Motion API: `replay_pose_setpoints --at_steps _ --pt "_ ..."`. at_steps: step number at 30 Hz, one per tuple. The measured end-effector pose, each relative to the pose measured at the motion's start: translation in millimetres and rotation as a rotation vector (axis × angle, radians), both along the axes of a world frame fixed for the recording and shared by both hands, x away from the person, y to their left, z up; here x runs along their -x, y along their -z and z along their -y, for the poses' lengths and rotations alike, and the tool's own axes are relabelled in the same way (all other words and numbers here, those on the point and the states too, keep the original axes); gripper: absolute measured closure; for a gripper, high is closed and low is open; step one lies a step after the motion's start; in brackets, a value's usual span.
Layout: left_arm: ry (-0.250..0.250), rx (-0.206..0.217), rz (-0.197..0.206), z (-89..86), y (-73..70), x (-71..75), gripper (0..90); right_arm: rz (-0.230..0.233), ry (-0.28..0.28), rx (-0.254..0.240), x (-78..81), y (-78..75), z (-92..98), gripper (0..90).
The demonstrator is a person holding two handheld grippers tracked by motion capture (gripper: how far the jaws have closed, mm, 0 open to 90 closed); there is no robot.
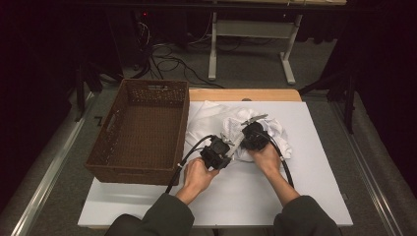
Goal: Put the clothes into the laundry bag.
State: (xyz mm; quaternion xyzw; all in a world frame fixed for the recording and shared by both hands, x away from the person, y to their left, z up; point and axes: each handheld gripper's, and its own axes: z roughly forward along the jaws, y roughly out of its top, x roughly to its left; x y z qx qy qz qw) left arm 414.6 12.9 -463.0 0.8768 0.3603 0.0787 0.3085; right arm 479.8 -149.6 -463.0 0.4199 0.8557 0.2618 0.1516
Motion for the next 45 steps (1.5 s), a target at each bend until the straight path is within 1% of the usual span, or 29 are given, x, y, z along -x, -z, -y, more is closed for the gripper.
replay_pose_setpoints --at_steps 2,3,4,5,7,8,10,12,16,17,18,20,22,24,26,27,28,29,30,31,32,34,35,37,38,40,41,43,45 --pt "-0.008 -0.005 -0.006 -1.2 3.7 -0.7 85.1 -0.013 -0.026 -0.003 5.0 -4.7 0.6 63.7" --pt "-0.007 -0.007 -0.012 -1.8 5.0 -0.8 85.1 -0.010 -0.040 0.014 9.7 -8.1 0.2 60.4" --pt "-0.010 -0.007 -0.013 -2.1 6.6 -0.7 85.1 0.005 -0.055 0.045 15.3 -12.0 0.1 58.1" --pt "-0.011 -0.011 -0.015 -2.7 7.6 -0.8 85.1 0.023 -0.075 0.059 20.6 -16.2 2.1 56.5" --pt "-0.014 -0.010 -0.022 -3.4 9.3 -1.7 85.1 0.040 -0.090 0.039 30.0 -26.2 9.3 55.3" --pt "-0.013 -0.011 -0.023 -3.5 9.5 -1.8 85.1 0.056 -0.091 0.027 34.6 -32.6 14.8 55.4" --pt "-0.014 -0.016 -0.021 -3.2 9.7 -0.6 85.1 0.088 -0.081 0.014 38.5 -42.5 26.5 56.1" --pt "-0.012 -0.023 -0.019 -3.8 9.7 1.5 85.1 0.111 -0.052 0.005 39.2 -49.8 37.8 56.6" --pt "-0.018 -0.026 -0.022 -8.9 10.4 7.0 85.1 0.126 0.015 -0.018 35.9 -58.9 63.8 56.5" --pt "-0.020 -0.031 -0.024 -10.4 11.4 8.5 85.1 0.127 0.027 -0.018 36.1 -59.7 68.4 56.1" --pt "-0.022 -0.032 -0.022 -10.7 12.4 9.0 85.1 0.129 0.036 0.004 36.0 -59.2 73.2 54.9" --pt "-0.031 -0.034 -0.023 -11.3 14.4 9.5 85.1 0.127 0.041 0.031 34.3 -56.5 76.1 51.4" --pt "-0.038 -0.041 -0.024 -11.7 15.8 9.3 85.1 0.099 0.049 0.047 28.3 -49.6 79.5 46.4" --pt "-0.041 -0.055 -0.015 -11.5 15.4 10.1 85.1 0.087 0.058 0.064 22.0 -41.7 81.1 43.3" --pt "-0.047 -0.058 -0.005 -11.8 14.2 11.3 85.1 0.045 0.074 0.077 14.1 -29.5 81.8 40.1" --pt "-0.051 -0.056 -0.005 -12.1 13.6 11.6 85.1 -0.001 0.076 0.079 10.0 -22.6 82.0 43.1" --pt "-0.052 -0.055 -0.004 -12.4 13.4 11.5 85.1 -0.044 0.060 0.072 7.5 -15.4 81.7 53.2" --pt "-0.051 -0.054 -0.006 -12.7 13.7 11.0 85.1 -0.072 0.035 0.071 8.0 -8.8 80.7 63.5" --pt "-0.052 -0.056 -0.008 -13.0 14.2 10.5 85.1 -0.086 0.014 0.085 9.8 -3.2 79.1 74.1" --pt "-0.053 -0.054 -0.008 -12.9 15.1 10.1 85.0 -0.117 -0.003 0.098 11.7 1.8 77.0 82.6" --pt "-0.056 -0.054 -0.007 -12.5 15.7 10.1 85.0 -0.128 -0.011 0.101 13.6 3.8 76.2 86.5" --pt "-0.054 -0.052 -0.006 -12.4 15.8 11.0 84.9 -0.128 -0.012 0.100 17.0 4.8 75.2 88.0" --pt "-0.060 -0.044 -0.002 -12.2 15.8 11.9 84.9 -0.128 -0.012 0.098 20.1 4.8 74.3 88.2" --pt "-0.057 -0.045 0.001 -13.5 14.9 12.7 84.9 -0.131 -0.025 0.104 28.3 4.6 70.7 88.5" --pt "-0.060 -0.046 0.002 -14.1 14.6 12.7 84.8 -0.130 -0.028 0.112 32.8 4.3 68.3 88.5" --pt "-0.067 -0.045 0.003 -15.3 14.5 11.4 84.7 -0.136 -0.063 0.112 47.2 4.1 61.3 88.5" --pt "-0.070 -0.044 0.003 -15.5 14.6 11.0 84.6 -0.137 -0.075 0.125 53.4 3.1 58.5 88.4" --pt "-0.080 -0.043 0.011 -15.7 15.4 10.0 84.4 -0.138 -0.092 0.115 63.3 1.0 55.4 87.6" --pt "-0.085 -0.050 0.018 -16.8 15.8 9.2 84.2 -0.138 -0.103 0.095 69.1 -2.2 55.2 82.4"
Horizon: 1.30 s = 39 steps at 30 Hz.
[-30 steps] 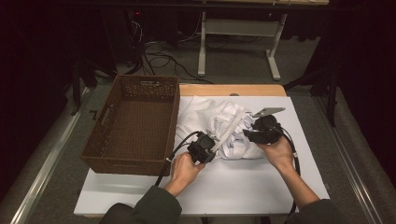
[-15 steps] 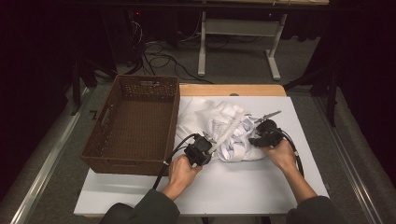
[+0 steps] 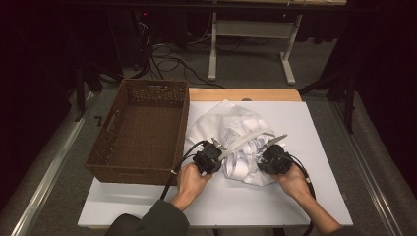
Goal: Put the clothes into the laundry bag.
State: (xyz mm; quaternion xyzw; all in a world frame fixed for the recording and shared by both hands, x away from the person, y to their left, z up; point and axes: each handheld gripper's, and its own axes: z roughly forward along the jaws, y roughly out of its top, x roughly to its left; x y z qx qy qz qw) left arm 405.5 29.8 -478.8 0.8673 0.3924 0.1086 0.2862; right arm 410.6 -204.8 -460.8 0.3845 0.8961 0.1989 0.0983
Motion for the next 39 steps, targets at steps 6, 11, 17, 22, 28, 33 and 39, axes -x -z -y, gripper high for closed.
replay_pose_setpoints --at_steps 6,11,17,22,28,33,39 --pt "-0.035 -0.009 -0.008 -0.8 3.3 -5.6 84.1 0.092 0.045 -0.135 -5.1 -33.3 24.5 64.5" --pt "-0.052 -0.041 -0.008 2.4 7.0 -8.3 84.2 0.203 0.119 -0.117 -17.6 -57.7 40.9 66.8" --pt "-0.060 -0.057 -0.010 2.3 8.8 -9.9 84.2 0.193 0.243 -0.063 -52.7 -42.6 56.6 69.2" --pt "-0.061 -0.065 -0.009 2.6 10.9 -10.9 84.2 0.123 0.239 -0.048 -74.4 -17.4 50.0 54.1" --pt "-0.057 -0.057 -0.010 2.8 12.2 -12.1 84.1 0.080 0.213 -0.074 -84.0 -3.3 44.6 57.9" --pt "-0.054 -0.043 -0.011 1.5 12.1 -12.6 83.9 0.089 0.151 -0.071 -76.1 -1.3 43.8 87.7" --pt "-0.066 -0.019 -0.001 -0.4 8.9 -15.5 83.9 0.103 0.147 -0.075 -44.0 -16.3 53.9 89.5"
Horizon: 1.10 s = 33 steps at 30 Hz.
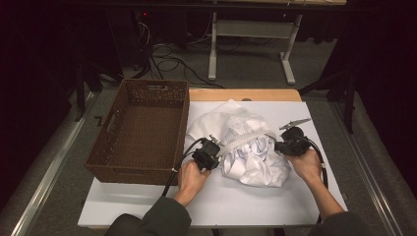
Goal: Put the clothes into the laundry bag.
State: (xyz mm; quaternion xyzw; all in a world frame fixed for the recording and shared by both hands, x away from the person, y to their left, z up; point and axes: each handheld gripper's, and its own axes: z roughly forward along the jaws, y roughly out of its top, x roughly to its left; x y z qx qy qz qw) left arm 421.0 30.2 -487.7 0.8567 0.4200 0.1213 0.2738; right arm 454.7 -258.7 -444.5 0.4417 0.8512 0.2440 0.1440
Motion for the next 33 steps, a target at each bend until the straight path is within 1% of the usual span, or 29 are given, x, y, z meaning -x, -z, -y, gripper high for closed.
replay_pose_setpoints --at_steps 1,3,4,5,6,7,8,9,10,11,12,14,17,19,20,22,23,25,27,28,31,32,33 --pt "-0.001 0.002 0.002 0.7 -0.3 -0.2 83.9 -0.012 -0.006 0.003 8.0 -2.3 2.6 89.5" --pt "-0.002 0.005 0.007 2.8 -1.4 -0.4 83.7 -0.053 -0.013 0.014 15.5 -2.2 3.9 88.2" --pt "-0.003 0.007 0.013 4.1 -2.2 -0.3 83.4 -0.055 -0.009 0.031 20.7 -2.5 3.9 85.2" --pt "-0.003 0.009 0.016 4.5 -3.0 0.0 82.9 -0.030 -0.004 0.047 27.1 -4.6 2.9 77.6" --pt "-0.004 0.011 0.021 4.5 -3.3 0.2 82.2 -0.005 -0.007 0.034 31.5 -7.4 2.1 71.9" --pt "-0.004 0.014 0.021 4.3 -3.8 0.3 81.1 0.009 -0.012 0.015 34.4 -10.0 0.9 69.9" --pt "-0.006 0.018 0.024 4.3 -4.4 0.5 79.0 0.033 -0.023 0.004 38.3 -13.4 -1.8 68.2" --pt "-0.005 0.020 0.026 4.1 -5.4 0.4 77.3 0.062 -0.041 -0.001 41.5 -16.0 -6.0 66.5" --pt "-0.006 0.024 0.031 4.2 -6.6 0.5 75.8 0.079 -0.059 0.000 43.6 -18.1 -10.9 65.2" --pt "-0.006 0.036 0.034 4.4 -8.2 0.8 73.9 0.091 -0.087 0.000 44.0 -19.0 -15.8 63.9" --pt "-0.003 0.044 0.041 5.1 -10.3 1.7 71.3 0.099 -0.102 0.001 43.7 -19.1 -21.0 63.5" --pt "0.006 0.029 0.051 7.4 -12.7 2.7 69.8 0.098 -0.118 -0.005 40.7 -16.9 -30.8 62.9" --pt "0.020 0.020 0.059 10.3 -15.2 4.1 69.9 0.097 -0.135 -0.018 36.1 -11.4 -45.0 59.4" --pt "0.026 0.024 0.064 11.6 -16.1 4.4 73.4 0.100 -0.143 -0.019 35.5 -9.3 -54.4 56.5" --pt "0.032 0.033 0.066 12.1 -16.5 4.4 76.2 0.111 -0.157 -0.011 35.2 -9.2 -58.5 55.7" --pt "0.041 0.038 0.062 13.4 -16.8 3.6 81.1 0.112 -0.171 0.004 34.2 -8.6 -67.1 55.3" --pt "0.042 0.041 0.058 13.8 -16.5 3.3 82.0 0.108 -0.179 0.012 32.5 -7.3 -70.8 55.0" --pt "0.044 0.039 0.056 13.9 -16.1 3.4 82.8 0.096 -0.183 0.032 29.1 -4.8 -76.9 54.6" --pt "0.046 0.033 0.064 13.9 -17.0 4.7 83.2 0.087 -0.182 0.051 25.8 -1.3 -85.2 53.9" --pt "0.047 0.031 0.064 13.8 -17.6 5.1 83.4 0.085 -0.188 0.073 24.4 0.1 -90.4 53.7" --pt "0.053 0.036 0.065 12.8 -19.2 6.1 84.0 0.078 -0.191 0.114 20.1 5.4 -100.8 53.8" --pt "0.053 0.039 0.065 12.5 -20.0 6.9 84.1 0.069 -0.188 0.121 17.2 7.3 -102.9 54.1" --pt "0.058 0.040 0.069 11.9 -21.1 8.0 84.2 0.057 -0.172 0.120 14.4 8.8 -105.0 54.6"
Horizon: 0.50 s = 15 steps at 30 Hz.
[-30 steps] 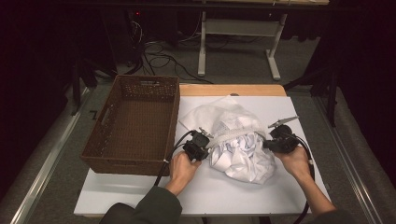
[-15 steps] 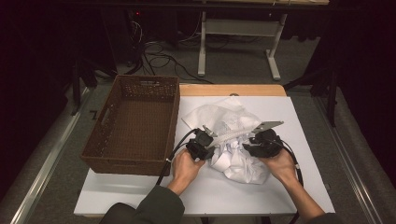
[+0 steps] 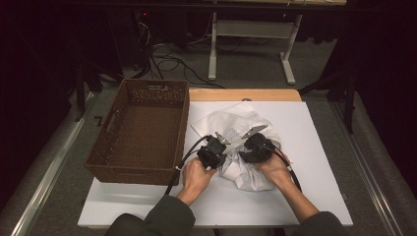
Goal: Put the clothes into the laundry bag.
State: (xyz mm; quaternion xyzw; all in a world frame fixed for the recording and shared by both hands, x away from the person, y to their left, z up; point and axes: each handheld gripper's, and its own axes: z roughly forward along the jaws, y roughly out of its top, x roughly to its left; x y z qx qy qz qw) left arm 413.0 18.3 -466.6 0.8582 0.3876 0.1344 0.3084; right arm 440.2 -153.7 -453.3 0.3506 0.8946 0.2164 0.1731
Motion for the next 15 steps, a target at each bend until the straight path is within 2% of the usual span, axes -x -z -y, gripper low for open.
replay_pose_setpoints --at_steps 3,4,6,9,12,15 --pt "0.010 0.009 0.010 -1.7 -3.4 5.7 84.4 -0.001 0.048 0.026 -7.9 5.3 -6.2 57.8" --pt "0.015 0.008 0.012 -2.5 -4.3 8.1 84.6 0.016 0.041 0.042 -10.5 7.1 -7.4 59.0" --pt "0.017 0.013 0.017 -3.7 -4.5 10.6 84.7 0.041 0.066 0.066 -14.5 10.6 -10.9 60.5" --pt "0.021 0.020 0.013 -5.5 -3.6 11.1 84.7 0.060 0.105 0.066 -22.5 15.7 -13.1 60.4" --pt "0.019 0.024 0.005 -6.0 -2.5 10.3 84.6 0.054 0.128 0.052 -26.8 16.5 -12.5 59.3" --pt "0.019 0.021 -0.003 -6.6 -1.2 8.1 84.4 0.049 0.118 0.031 -23.6 13.7 -9.8 55.8"
